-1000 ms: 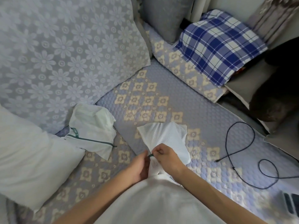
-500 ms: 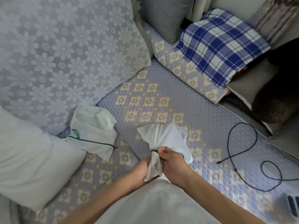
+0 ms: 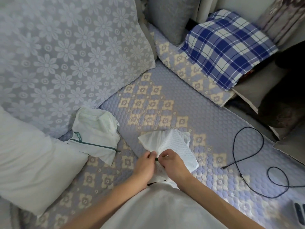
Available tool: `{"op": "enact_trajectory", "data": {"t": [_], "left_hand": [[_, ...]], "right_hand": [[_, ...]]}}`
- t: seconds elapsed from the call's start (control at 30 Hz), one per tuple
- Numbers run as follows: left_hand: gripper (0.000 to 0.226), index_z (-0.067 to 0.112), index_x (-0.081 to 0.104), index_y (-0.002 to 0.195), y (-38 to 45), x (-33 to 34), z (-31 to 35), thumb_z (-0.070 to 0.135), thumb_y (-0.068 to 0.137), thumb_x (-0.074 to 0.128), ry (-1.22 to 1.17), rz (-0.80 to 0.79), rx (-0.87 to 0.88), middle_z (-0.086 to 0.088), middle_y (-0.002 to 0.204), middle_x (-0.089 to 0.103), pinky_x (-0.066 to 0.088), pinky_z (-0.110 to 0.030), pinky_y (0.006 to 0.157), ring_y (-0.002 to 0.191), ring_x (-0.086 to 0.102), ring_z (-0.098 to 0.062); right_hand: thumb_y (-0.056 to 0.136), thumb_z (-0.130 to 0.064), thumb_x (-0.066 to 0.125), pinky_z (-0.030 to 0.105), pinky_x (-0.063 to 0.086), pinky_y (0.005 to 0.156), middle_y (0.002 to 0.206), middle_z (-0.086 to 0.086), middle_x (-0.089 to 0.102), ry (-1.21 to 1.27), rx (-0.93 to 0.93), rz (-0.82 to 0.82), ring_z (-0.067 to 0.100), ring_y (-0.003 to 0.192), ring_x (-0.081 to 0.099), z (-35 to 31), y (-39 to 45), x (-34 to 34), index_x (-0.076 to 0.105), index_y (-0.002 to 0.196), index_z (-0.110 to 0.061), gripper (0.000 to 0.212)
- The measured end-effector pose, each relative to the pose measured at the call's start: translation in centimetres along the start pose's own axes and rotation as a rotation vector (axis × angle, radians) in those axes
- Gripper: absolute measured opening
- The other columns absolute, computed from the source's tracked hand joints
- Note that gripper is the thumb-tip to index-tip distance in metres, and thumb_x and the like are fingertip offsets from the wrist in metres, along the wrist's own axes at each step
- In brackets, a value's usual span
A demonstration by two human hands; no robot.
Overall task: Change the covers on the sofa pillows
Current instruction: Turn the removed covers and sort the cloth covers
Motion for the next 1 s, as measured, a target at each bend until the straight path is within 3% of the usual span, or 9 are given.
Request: {"op": "enact_trajectory", "data": {"t": [0.1, 0.23, 0.33, 0.43, 0.53, 0.67, 0.8, 0.93, 1.0], "left_hand": [[0.033, 0.011, 0.055, 0.079, -0.1, 0.1, -0.1, 0.029, 0.105, 0.044, 0.233, 0.04, 0.122, -0.001, 0.074, 0.055, 0.032, -0.025, 0.056, 0.066, 0.048, -0.013], [0.034, 0.005, 0.061, 0.093, -0.1, -0.2, -0.1, 0.03, 0.106, 0.043, 0.174, 0.108, 0.096, 0.001, 0.078, 0.057, 0.033, -0.027, 0.058, 0.071, 0.052, -0.015], [0.028, 0.009, 0.064, 0.099, 1.0, -2.6, -0.2, 0.03, 0.105, 0.046, -0.079, 0.27, -0.055, -0.004, 0.089, 0.063, 0.047, -0.037, 0.072, 0.08, 0.058, -0.019], [0.02, 0.018, 0.067, 0.096, 2.0, -4.7, -1.2, 0.034, 0.101, 0.056, -0.457, 0.315, -0.212, -0.011, 0.099, 0.07, 0.054, -0.046, 0.086, 0.088, 0.065, -0.03], [0.028, 0.024, 0.07, 0.088, 2.1, -4.4, -2.8, 0.05, 0.089, 0.06, -0.446, 0.235, -0.202, -0.014, 0.1, 0.072, 0.056, -0.053, 0.089, 0.09, 0.069, -0.034], [0.024, 0.013, 0.07, 0.101, 1.3, -6.0, 0.7, 0.035, 0.101, 0.06, -0.666, 0.163, -0.21, -0.014, 0.092, 0.076, 0.06, -0.044, 0.076, 0.083, 0.073, -0.032], [0.025, 0.007, 0.069, 0.109, 0.7, -7.7, 2.1, 0.029, 0.103, 0.059, -0.625, 0.023, -0.152, -0.015, 0.098, 0.077, 0.058, -0.048, 0.088, 0.092, 0.074, -0.032], [0.032, 0.003, 0.07, 0.1, -0.2, -8.6, 1.2, 0.035, 0.096, 0.068, -0.492, 0.018, -0.057, -0.012, 0.095, 0.077, 0.056, -0.046, 0.085, 0.089, 0.073, -0.031], [0.045, 0.0, 0.058, 0.081, -0.5, -9.6, 1.0, 0.042, 0.089, 0.074, -0.383, 0.017, 0.008, -0.003, 0.075, 0.066, 0.047, -0.039, 0.073, 0.073, 0.062, -0.023]], "right_hand": [[0.092, -0.024, 0.055, 0.03, 0.05, 0.071, 0.088, -0.001, 0.068, -0.461, -0.071, 0.084, 0.018, 0.082, 0.062, -0.3, 0.6, 0.2, 0.064, 0.088, -0.02, 0.011], [0.09, -0.014, 0.043, 0.032, 0.047, 0.067, 0.095, 0.006, 0.065, -0.802, -0.047, 0.153, 0.026, 0.083, 0.059, 0.1, 0.8, -1.3, 0.061, 0.097, -0.012, 0.02], [0.09, -0.008, 0.04, 0.034, 0.048, 0.07, 0.103, 0.007, 0.061, -0.836, 0.109, 0.228, 0.025, 0.084, 0.057, 2.9, 1.5, -5.0, 0.057, 0.106, -0.009, 0.023], [0.096, -0.011, 0.039, 0.034, 0.049, 0.071, 0.108, 0.011, 0.062, -0.784, 0.271, 0.318, 0.02, 0.077, 0.055, 6.4, 2.0, -10.4, 0.054, 0.095, -0.006, 0.015], [0.097, -0.014, 0.044, 0.034, 0.044, 0.075, 0.102, 0.014, 0.058, -0.812, 0.259, 0.335, 0.027, 0.084, 0.047, 7.4, 2.7, -13.2, 0.051, 0.091, -0.009, 0.011], [0.099, -0.017, 0.039, 0.034, 0.042, 0.068, 0.095, 0.016, 0.059, -0.474, 0.161, 0.402, 0.028, 0.076, 0.052, 5.8, 4.6, -12.9, 0.055, 0.088, -0.007, 0.022], [0.099, -0.027, 0.044, 0.044, 0.052, 0.076, 0.098, 0.012, 0.06, -0.039, 0.159, 0.32, 0.031, 0.085, 0.059, 4.2, 5.4, -10.9, 0.055, 0.103, -0.009, 0.021], [0.098, -0.017, 0.048, 0.051, 0.057, 0.077, 0.107, 0.022, 0.065, 0.306, 0.254, 0.25, 0.039, 0.095, 0.066, 4.5, 5.6, -8.2, 0.06, 0.11, -0.002, 0.024], [0.1, -0.013, 0.049, 0.043, 0.06, 0.078, 0.11, 0.021, 0.067, 0.503, 0.29, 0.286, 0.029, 0.096, 0.068, 4.4, 4.7, -7.7, 0.063, 0.112, 0.001, 0.023]]}}
Point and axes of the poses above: each hand's wrist, its own y-axis towards the middle knuckle, its own x-axis out of the palm, z = x × y, the point moved 1 cm from there along y, towards the middle knuckle
